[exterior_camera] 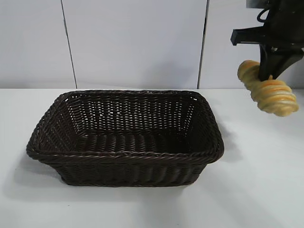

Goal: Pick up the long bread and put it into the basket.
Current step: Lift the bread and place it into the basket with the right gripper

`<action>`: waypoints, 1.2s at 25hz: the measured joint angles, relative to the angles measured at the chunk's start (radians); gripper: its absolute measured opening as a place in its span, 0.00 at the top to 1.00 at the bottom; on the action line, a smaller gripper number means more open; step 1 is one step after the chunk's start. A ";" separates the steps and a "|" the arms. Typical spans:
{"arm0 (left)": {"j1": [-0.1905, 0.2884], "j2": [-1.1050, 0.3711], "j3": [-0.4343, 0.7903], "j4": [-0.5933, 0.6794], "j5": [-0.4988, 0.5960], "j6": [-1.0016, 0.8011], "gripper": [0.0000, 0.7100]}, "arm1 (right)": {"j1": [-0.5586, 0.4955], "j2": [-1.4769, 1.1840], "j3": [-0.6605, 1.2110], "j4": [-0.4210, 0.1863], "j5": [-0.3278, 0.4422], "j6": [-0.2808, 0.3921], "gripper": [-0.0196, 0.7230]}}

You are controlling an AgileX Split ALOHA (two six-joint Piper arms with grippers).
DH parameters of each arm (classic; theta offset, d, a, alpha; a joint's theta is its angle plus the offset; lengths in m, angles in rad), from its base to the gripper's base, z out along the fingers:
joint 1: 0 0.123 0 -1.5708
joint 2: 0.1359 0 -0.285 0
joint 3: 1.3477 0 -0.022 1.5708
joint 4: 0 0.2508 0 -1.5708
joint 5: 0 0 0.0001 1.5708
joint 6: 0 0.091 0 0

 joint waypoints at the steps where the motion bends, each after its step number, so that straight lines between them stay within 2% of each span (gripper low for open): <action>1: 0.000 0.000 0.000 0.000 0.000 0.000 0.02 | 0.026 0.000 -0.011 0.005 0.000 0.000 0.93; 8: 0.000 0.000 0.000 0.000 0.000 0.000 0.02 | 0.220 0.000 -0.050 0.012 -0.009 0.002 0.93; 10: 0.000 0.000 0.000 0.000 0.000 0.000 0.02 | 0.246 0.000 -0.050 0.007 -0.028 -0.031 0.93; 11: 0.000 0.000 0.000 0.000 0.000 0.000 0.02 | 0.252 0.000 -0.050 0.007 -0.043 -0.082 0.93; 12: 0.000 0.000 0.000 0.000 0.000 0.000 0.02 | 0.257 0.000 -0.050 0.007 -0.058 -0.166 0.93; 14: 0.000 0.000 0.000 0.000 0.000 0.000 0.02 | 0.261 0.001 -0.050 0.016 -0.087 -0.386 0.93; 16: 0.000 0.000 0.000 0.000 0.000 0.000 0.02 | 0.267 0.003 -0.050 0.047 -0.122 -0.657 0.93; 18: 0.000 0.000 0.000 0.000 0.000 0.000 0.02 | 0.271 0.016 -0.050 0.107 -0.146 -0.859 0.93; 19: 0.000 0.000 0.000 0.000 0.000 0.000 0.02 | 0.272 0.027 -0.050 0.148 -0.159 -0.932 0.93; 21: 0.000 0.000 0.000 0.000 0.000 0.000 0.02 | 0.274 0.058 -0.050 0.218 -0.188 -1.009 0.93; 23: 0.000 0.000 0.000 0.000 0.000 0.000 0.02 | 0.274 0.106 -0.050 0.261 -0.215 -1.036 0.93; 27: 0.000 0.000 0.000 0.000 0.000 0.000 0.02 | 0.274 0.218 -0.050 0.296 -0.249 -1.049 0.93; 30: 0.000 0.000 0.000 0.000 0.000 0.000 0.02 | 0.274 0.288 -0.050 0.300 -0.274 -1.051 0.93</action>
